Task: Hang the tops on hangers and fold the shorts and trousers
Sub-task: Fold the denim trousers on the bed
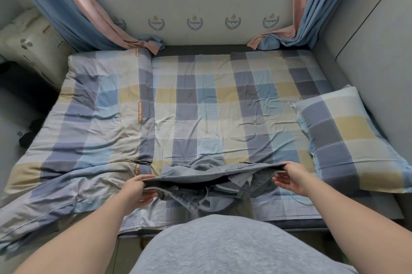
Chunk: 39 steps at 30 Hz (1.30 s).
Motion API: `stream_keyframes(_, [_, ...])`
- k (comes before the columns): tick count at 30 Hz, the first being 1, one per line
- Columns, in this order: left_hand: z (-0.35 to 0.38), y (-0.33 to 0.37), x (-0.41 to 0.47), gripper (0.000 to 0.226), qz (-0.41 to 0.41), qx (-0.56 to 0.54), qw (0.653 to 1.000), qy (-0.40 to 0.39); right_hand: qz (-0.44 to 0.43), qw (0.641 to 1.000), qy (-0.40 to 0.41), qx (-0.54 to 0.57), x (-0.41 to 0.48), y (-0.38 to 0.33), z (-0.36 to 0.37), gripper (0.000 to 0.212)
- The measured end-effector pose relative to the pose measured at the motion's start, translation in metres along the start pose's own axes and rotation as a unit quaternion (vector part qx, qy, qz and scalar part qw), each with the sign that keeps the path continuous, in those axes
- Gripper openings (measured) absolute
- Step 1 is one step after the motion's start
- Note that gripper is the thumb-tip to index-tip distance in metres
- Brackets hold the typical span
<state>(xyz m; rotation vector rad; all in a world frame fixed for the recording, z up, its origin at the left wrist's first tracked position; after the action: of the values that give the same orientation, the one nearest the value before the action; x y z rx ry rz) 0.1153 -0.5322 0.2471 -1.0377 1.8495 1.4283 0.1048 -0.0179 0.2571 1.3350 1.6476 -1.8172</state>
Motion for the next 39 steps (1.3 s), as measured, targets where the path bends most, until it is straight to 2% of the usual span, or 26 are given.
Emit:
stream_keyframes(4, [0.009,-0.006,-0.001,0.035,-0.050,-0.115,0.991,-0.039,0.009,0.999,-0.044,0.018,0.004,0.005,0.010,0.018])
stream_keyframes(6, [0.012,-0.003,-0.001,0.028,-0.050,-0.124,0.989,-0.062,0.003,0.997,-0.076,0.006,0.003,0.007,0.017,0.011])
stream_keyframes(8, [0.013,-0.003,0.005,0.026,-0.037,-0.099,0.993,-0.060,-0.008,0.996,-0.082,-0.027,0.006,0.009,0.020,0.021])
stream_keyframes(9, [0.012,-0.004,0.009,0.028,-0.024,-0.076,0.996,-0.047,-0.015,0.995,-0.075,-0.060,0.006,0.011,0.020,0.022])
stream_keyframes(11, [0.003,-0.005,0.020,0.029,0.013,-0.022,0.999,0.023,-0.042,0.987,-0.041,-0.147,0.007,0.011,0.016,0.013])
stream_keyframes(14, [-0.012,-0.005,0.025,0.020,0.064,0.056,0.989,0.124,-0.122,0.953,0.035,-0.276,0.009,0.001,0.005,0.008])
stream_keyframes(16, [-0.021,-0.004,0.017,0.008,0.074,0.187,0.962,0.187,-0.146,0.925,0.062,-0.345,0.007,0.000,0.003,0.015])
stream_keyframes(18, [-0.023,-0.004,0.013,0.008,0.076,0.300,0.924,0.226,-0.147,0.909,0.074,-0.383,0.006,0.002,0.004,0.015])
stream_keyframes(21, [-0.023,-0.009,0.014,0.012,0.040,0.355,0.903,0.240,-0.155,0.888,0.108,-0.419,0.001,-0.008,0.008,0.017])
stream_keyframes(23, [-0.024,-0.004,0.014,0.016,0.041,0.309,0.914,0.258,-0.189,0.898,0.094,-0.386,0.001,-0.020,0.016,0.022])
stream_keyframes(26, [-0.026,0.024,0.011,0.021,0.095,0.108,0.955,0.258,-0.236,0.909,0.089,-0.331,-0.006,-0.047,0.024,0.020])
stream_keyframes(28, [-0.027,0.055,0.006,0.023,0.132,0.043,0.956,0.260,-0.271,0.904,0.107,-0.312,-0.015,-0.075,0.029,0.022])
stream_keyframes(33, [-0.043,0.173,-0.032,0.022,0.247,0.056,0.914,0.318,-0.380,0.872,0.146,-0.272,-0.055,-0.186,0.047,0.028])
stream_keyframes(36, [-0.059,0.253,-0.067,0.015,0.316,0.069,0.878,0.354,-0.457,0.838,0.168,-0.248,-0.097,-0.268,0.056,0.031])
stream_keyframes(39, [-0.078,0.328,-0.113,0.020,0.372,0.038,0.844,0.385,-0.519,0.803,0.195,-0.219,-0.150,-0.348,0.059,0.036])
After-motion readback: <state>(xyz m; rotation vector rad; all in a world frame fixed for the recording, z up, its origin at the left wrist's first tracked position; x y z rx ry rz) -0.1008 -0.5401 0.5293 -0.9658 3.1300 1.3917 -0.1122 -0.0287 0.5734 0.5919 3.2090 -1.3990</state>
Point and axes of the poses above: each hand's wrist, its own x-axis towards the middle knuckle, its own z-axis out of the palm, y = z × x, the point moved 9 cm from there along x, towards the middle knuckle, and after that the axes turned 7 degrees about x, right-handed, at the moved point
